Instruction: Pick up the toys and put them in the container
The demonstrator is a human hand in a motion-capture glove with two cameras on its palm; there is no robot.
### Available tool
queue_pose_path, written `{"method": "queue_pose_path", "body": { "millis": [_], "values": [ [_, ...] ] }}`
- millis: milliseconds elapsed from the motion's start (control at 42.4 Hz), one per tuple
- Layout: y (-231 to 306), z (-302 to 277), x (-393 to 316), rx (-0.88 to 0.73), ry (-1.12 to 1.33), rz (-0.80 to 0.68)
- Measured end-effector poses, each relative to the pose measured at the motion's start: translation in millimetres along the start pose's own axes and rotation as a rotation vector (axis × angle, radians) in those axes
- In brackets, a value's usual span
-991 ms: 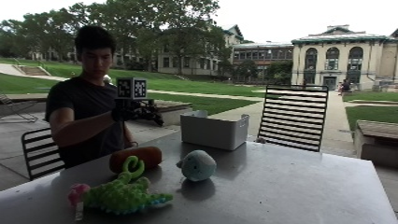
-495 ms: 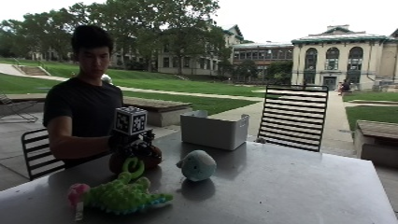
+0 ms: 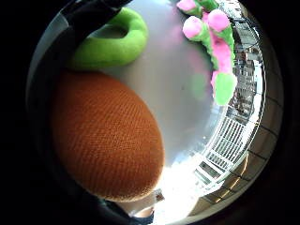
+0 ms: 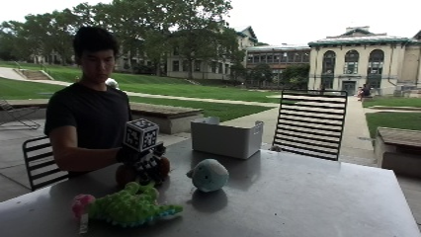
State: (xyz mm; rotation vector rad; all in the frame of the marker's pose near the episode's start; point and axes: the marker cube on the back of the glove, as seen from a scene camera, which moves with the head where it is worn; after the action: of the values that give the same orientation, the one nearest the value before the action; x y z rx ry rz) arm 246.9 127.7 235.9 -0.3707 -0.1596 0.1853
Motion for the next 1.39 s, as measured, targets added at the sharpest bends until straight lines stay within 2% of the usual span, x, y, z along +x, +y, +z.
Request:
{"method": "queue_pose_path", "body": {
  "millis": [330, 566, 778, 991, 1203, 1391],
  "values": [
    [5.4, -5.5, -10.8, 0.102, 0.039, -0.022],
    [-7.0, -12.0, -4.9, 0.116, 0.107, -0.058],
    [-14.8, -40.1, -3.5, 0.112, 0.111, -0.069],
    [-13.1, -124.1, -30.0, 0.180, 0.079, -0.016],
    [-33.1, -224.2, -44.0, 0.298, 0.086, -0.033],
    [-24.6, -282.0, -109.8, 0.344, 0.050, -0.059]
  ]
}}
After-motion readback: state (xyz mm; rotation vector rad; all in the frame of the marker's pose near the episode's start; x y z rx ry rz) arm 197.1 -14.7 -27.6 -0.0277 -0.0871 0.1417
